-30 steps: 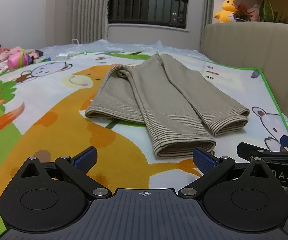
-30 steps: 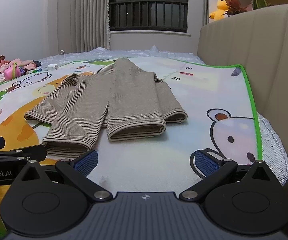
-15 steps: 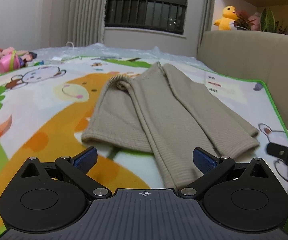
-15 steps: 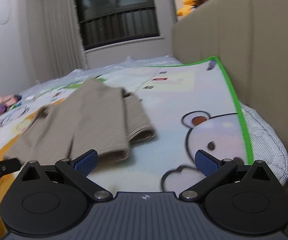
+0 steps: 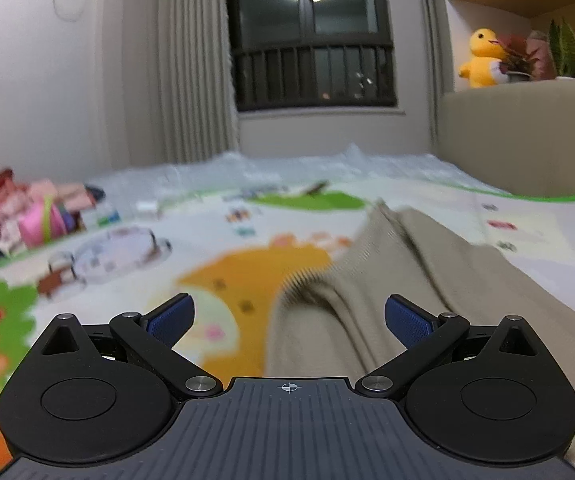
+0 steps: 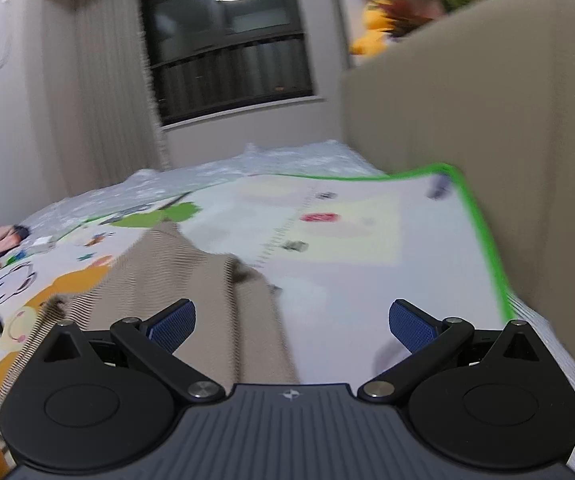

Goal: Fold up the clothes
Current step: 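Move both tools down to the hem of the striped top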

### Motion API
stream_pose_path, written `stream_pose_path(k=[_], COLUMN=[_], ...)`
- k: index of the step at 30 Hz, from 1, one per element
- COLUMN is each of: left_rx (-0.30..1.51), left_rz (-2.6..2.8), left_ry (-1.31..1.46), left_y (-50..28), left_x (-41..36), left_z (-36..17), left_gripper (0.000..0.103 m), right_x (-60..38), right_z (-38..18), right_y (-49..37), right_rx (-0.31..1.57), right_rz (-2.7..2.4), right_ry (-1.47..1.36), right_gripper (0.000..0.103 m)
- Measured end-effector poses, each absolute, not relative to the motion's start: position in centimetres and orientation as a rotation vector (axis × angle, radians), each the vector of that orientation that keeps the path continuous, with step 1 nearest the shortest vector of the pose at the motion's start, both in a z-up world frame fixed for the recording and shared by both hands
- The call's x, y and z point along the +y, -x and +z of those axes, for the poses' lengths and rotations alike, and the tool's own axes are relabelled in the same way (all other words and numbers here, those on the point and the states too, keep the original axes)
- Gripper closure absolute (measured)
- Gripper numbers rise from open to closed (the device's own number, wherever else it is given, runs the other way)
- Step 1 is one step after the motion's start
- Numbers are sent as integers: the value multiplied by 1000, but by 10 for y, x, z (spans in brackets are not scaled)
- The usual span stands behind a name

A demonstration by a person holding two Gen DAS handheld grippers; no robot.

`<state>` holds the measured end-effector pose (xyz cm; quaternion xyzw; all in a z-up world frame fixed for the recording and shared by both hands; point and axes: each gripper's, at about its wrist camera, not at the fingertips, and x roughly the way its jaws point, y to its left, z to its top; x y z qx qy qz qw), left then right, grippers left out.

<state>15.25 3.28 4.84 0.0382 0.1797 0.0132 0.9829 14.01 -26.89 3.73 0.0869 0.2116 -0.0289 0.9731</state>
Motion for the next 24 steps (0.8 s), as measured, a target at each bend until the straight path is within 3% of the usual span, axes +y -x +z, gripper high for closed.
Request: stream_pose_path(k=[8,11,17,24], left_rx=[295,348,461,587], left_rz=[56,-6,-64,-192], left_ry=[-159,-136,-216,-183], left_y=[-218,-229,-233,-186], left_x=[35,31,8,24], left_z=[32,20,-7,-7], left_gripper=[0,0,0,0], right_x=[-223,-212,-204,-231], right_z=[0,-14,-21,-23], right_y=[-251,-270,-264,-207], right_rx=[501,569,583,647], right_rz=[76,102,69,123], right_ry=[-19,49,135,-14], right_gripper=[0,0,0,0])
